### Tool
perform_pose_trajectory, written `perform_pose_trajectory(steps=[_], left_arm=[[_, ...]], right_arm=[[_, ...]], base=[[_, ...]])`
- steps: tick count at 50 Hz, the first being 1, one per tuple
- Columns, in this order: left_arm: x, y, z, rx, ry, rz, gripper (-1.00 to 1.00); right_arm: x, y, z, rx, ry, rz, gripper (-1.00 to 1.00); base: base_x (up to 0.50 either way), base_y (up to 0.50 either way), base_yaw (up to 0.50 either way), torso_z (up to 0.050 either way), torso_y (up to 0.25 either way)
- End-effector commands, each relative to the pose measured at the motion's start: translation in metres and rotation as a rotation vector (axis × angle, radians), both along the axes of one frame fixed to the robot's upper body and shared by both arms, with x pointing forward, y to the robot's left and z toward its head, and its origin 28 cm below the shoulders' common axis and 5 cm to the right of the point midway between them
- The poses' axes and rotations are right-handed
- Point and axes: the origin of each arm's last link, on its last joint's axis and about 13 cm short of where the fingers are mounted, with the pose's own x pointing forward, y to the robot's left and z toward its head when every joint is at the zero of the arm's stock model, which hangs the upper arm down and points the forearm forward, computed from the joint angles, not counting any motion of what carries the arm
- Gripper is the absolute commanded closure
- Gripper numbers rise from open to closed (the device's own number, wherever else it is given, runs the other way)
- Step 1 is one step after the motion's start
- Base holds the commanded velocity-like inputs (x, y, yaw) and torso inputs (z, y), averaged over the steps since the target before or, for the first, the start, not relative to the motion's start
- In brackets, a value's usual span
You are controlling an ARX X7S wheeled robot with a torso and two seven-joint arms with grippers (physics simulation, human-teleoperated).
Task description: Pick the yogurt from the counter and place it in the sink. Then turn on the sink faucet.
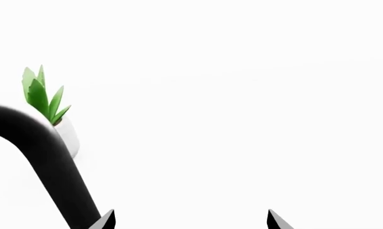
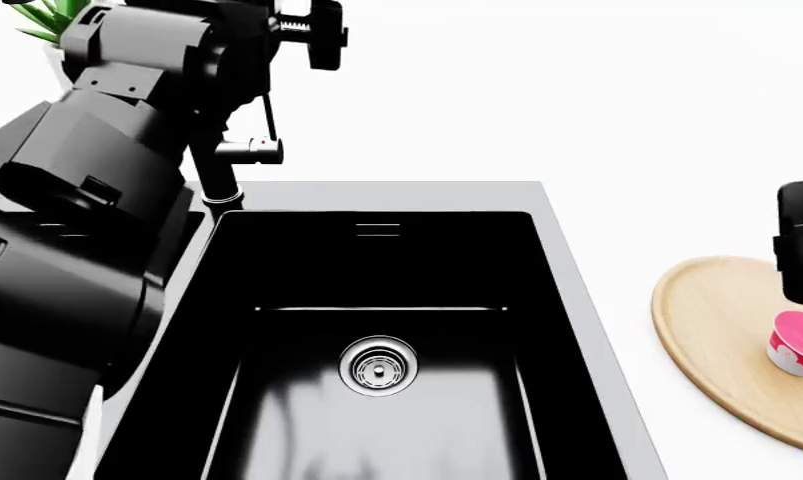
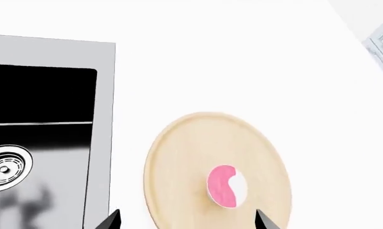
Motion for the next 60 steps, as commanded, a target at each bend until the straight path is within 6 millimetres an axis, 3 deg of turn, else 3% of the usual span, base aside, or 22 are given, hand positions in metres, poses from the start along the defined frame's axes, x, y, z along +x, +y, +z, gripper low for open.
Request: perform_pose_trajectory(steps=[1,10,24,41,51,60], left_arm=[[0.001,0.002,-0.003,-0.005,0.008,0.005,-1.00],[0.001,0.004,-0.004,-0.008,0.011,0.009,-1.00],[0.002,0.004,-0.009,-0.009,0.019,0.005,-1.00],[0.002,0.006,-0.012,-0.011,0.026,0.014,-1.00],[0.003,0.008,-0.017,-0.016,0.034,0.016,-1.00],[0.004,0.007,-0.019,-0.013,0.038,0.015,-1.00]], right_arm=[[-0.001,-0.016,-0.016,0.093,0.051,-0.077,-1.00],[0.008,-0.034,-0.021,0.138,0.036,-0.132,-1.00],[0.018,-0.040,-0.042,0.201,0.053,-0.123,-1.00],[0.036,-0.058,-0.048,0.231,0.014,-0.204,-1.00],[0.060,-0.061,-0.066,0.257,0.039,-0.215,-1.00],[0.065,-0.073,-0.083,0.254,0.054,-0.278,-1.00]], base=[[0.00,0.00,0.00,0.000,0.000],[0.00,0.00,0.00,0.000,0.000],[0.00,0.00,0.00,0.000,0.000],[0.00,0.00,0.00,0.000,0.000],[0.00,0.00,0.00,0.000,0.000],[0.00,0.00,0.00,0.000,0.000]])
